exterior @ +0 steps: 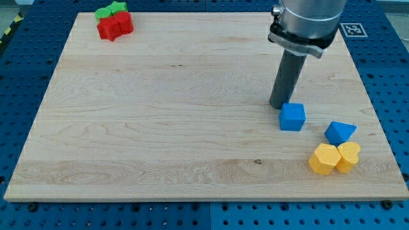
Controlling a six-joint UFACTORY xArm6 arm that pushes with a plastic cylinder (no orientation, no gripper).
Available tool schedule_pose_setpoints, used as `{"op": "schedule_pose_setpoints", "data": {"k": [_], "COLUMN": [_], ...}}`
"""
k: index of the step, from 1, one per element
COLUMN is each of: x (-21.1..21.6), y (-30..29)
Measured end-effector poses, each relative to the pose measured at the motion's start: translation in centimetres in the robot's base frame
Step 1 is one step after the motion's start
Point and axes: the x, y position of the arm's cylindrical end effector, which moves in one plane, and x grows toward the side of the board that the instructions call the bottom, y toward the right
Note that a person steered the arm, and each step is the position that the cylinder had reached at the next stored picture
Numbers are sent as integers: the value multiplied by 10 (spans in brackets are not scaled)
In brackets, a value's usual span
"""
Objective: Push the blue cube into the yellow blocks
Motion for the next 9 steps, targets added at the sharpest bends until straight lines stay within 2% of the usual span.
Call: {"op": "schedule_pose_setpoints", "data": {"k": [1, 2, 4, 5, 8, 9], "x": [27, 29, 44, 74, 71, 71], "y": [22, 25, -3, -6, -3, 17]}}
